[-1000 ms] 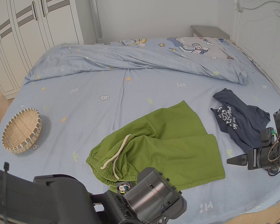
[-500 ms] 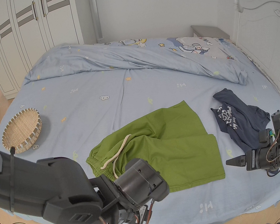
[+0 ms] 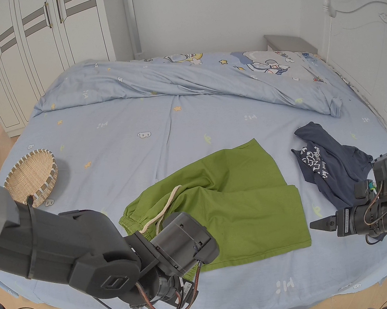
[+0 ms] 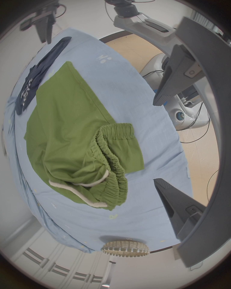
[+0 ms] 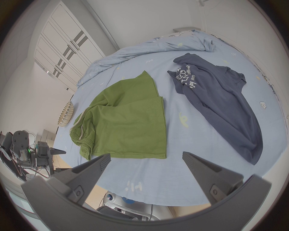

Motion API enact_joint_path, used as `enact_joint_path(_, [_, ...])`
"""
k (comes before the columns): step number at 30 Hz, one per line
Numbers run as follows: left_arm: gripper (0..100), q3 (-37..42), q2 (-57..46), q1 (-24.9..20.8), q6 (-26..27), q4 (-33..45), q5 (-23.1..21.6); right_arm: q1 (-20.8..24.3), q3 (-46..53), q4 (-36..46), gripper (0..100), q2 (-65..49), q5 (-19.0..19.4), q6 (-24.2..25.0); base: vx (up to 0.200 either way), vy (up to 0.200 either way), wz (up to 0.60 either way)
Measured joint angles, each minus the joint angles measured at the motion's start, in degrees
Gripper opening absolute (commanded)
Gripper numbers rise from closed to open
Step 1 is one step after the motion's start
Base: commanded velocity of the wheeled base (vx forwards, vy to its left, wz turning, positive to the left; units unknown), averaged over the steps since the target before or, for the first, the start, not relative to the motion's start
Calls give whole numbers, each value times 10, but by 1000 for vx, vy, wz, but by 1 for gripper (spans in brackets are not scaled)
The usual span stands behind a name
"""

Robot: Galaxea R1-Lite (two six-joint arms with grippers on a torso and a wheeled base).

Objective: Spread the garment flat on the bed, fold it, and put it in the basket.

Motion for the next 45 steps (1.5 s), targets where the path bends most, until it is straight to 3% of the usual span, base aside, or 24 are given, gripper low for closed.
enact_joint_path(3, [100, 16, 3, 1, 30, -26, 1, 0, 1, -3, 100, 3, 0, -2, 0, 0, 0])
enact_joint_path(9, [100, 50, 13, 1, 37, -107, 0, 0, 2, -4, 100, 7, 0, -3, 0, 0, 0])
enact_joint_path(16, [100, 93, 23, 13, 53, -273, -15, 2, 2, -10, 100, 9, 0, -3, 0, 0, 0])
enact_joint_path(19, [100, 100, 30, 23, 35, -338, -22, 3, 4, -16, 100, 10, 0, -3, 0, 0, 0])
enact_joint_path(22, [100, 102, 36, 29, -22, -363, -27, 2, 6, -22, 100, 13, 0, -3, 0, 0, 0])
enact_joint_path(30, [100, 89, 46, 24, -153, -286, -51, 3, 10, -43, 100, 27, 0, -4, 0, 0, 0])
enact_joint_path(37, [100, 26, 36, 9, -251, -225, -89, 5, 13, -53, 100, 39, 0, -4, 0, 0, 0])
enact_joint_path(45, [100, -53, 39, 10, -345, -151, -168, 2, 20, -66, 100, 44, 0, -13, 0, 0, 0])
